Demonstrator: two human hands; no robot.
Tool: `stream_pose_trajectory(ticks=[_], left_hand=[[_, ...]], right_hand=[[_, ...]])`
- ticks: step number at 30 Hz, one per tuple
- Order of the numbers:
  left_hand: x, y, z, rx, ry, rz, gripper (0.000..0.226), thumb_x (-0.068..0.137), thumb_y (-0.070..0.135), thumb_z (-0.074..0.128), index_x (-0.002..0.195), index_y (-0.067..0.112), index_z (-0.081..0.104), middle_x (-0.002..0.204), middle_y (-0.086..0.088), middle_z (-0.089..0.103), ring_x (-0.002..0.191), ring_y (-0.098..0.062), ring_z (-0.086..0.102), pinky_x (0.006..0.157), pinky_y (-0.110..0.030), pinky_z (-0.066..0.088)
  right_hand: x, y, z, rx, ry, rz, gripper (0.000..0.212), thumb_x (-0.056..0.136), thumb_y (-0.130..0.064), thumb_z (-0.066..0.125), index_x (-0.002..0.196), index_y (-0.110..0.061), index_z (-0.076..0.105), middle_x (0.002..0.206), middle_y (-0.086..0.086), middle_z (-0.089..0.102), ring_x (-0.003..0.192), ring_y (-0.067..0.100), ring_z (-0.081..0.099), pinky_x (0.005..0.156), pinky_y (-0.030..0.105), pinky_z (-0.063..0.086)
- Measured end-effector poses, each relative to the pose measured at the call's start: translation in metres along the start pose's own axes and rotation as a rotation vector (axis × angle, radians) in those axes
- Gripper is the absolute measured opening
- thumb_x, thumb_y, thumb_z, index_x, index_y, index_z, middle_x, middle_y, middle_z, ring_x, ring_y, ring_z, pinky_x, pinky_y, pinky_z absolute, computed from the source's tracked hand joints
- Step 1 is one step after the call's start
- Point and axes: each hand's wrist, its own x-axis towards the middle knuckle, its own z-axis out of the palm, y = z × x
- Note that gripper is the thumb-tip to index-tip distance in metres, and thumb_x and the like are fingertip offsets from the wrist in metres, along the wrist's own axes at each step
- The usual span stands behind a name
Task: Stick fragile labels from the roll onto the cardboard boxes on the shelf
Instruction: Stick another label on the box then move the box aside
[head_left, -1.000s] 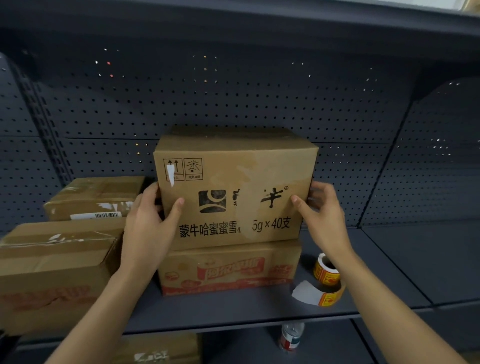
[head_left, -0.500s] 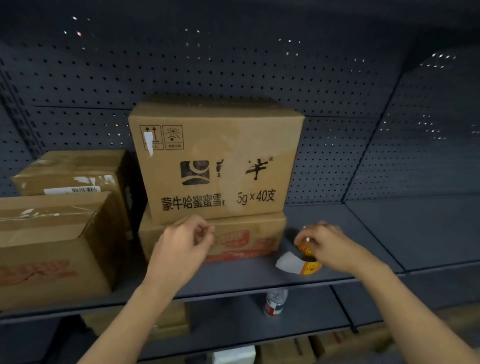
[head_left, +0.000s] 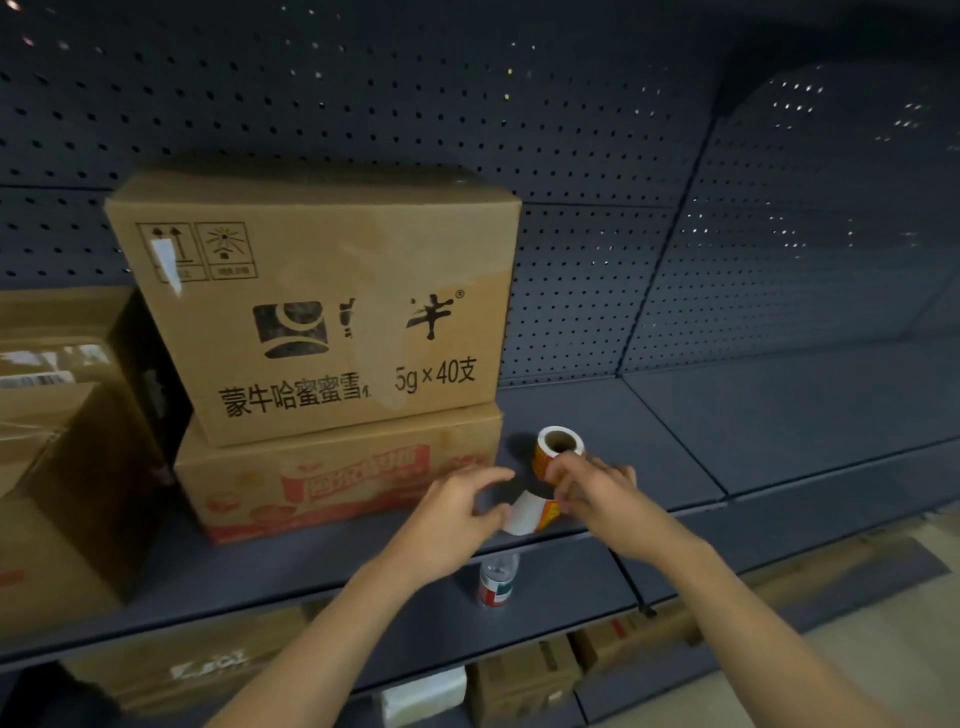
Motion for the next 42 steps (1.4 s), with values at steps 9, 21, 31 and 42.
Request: stream_pose_trajectory(ticks=[9, 21, 31, 42], left_hand=[[0.027, -0.007, 0.02, -0.007, -0.143, 0.061, 0.012, 0.099, 0.023, 0.061, 0.107, 0.022, 0.07, 0.089, 0.013, 0.066, 0.063, 0.009, 0.057, 0.068, -0.019, 0.048], [0.024, -0.026, 0.025, -0.617, -0.113, -0.291, 0.017, 0.103, 0.015, 0.056, 0.099, 0.005, 0.068, 0.069, -0.004, 0.069, 0.055, -0.014, 0.059, 0.051, -0.023, 0.04], [0.027, -0.029, 0.031, -0.589, -0.13, -0.221, 0.012, 0.1, 0.015, 0.061, 0.101, 0.008, 0.07, 0.076, -0.004, 0.065, 0.062, -0.011, 0.062, 0.055, -0.023, 0.042], [0.032, -0.029, 0.03, -0.452, -0.116, -0.174, 0.016, 0.101, 0.013, 0.058, 0.1, 0.004, 0.071, 0.078, -0.008, 0.07, 0.063, -0.01, 0.062, 0.053, -0.02, 0.042]], right_hand=[[-0.005, 0.006, -0.005, 0.108, 0.032, -0.108, 0.018, 0.096, -0.025, 0.062, 0.093, -0.036, 0.048, 0.104, -0.016, 0.059, 0.106, -0.001, 0.041, 0.098, 0.03, 0.034], [0.01, 0.004, 0.021, 0.174, 0.258, -0.208, 0.014, 0.089, -0.034, 0.072, 0.099, -0.026, 0.072, 0.099, -0.013, 0.062, 0.088, 0.006, 0.061, 0.08, 0.031, 0.053], [0.015, 0.002, 0.029, 0.315, 0.224, -0.236, 0.006, 0.088, -0.022, 0.076, 0.094, -0.019, 0.076, 0.094, -0.019, 0.069, 0.09, 0.003, 0.065, 0.077, 0.011, 0.047], [0.013, 0.007, 0.025, 0.452, 0.213, -0.072, 0.017, 0.088, -0.01, 0.069, 0.08, -0.023, 0.075, 0.086, -0.023, 0.073, 0.083, 0.0, 0.068, 0.076, 0.011, 0.048]])
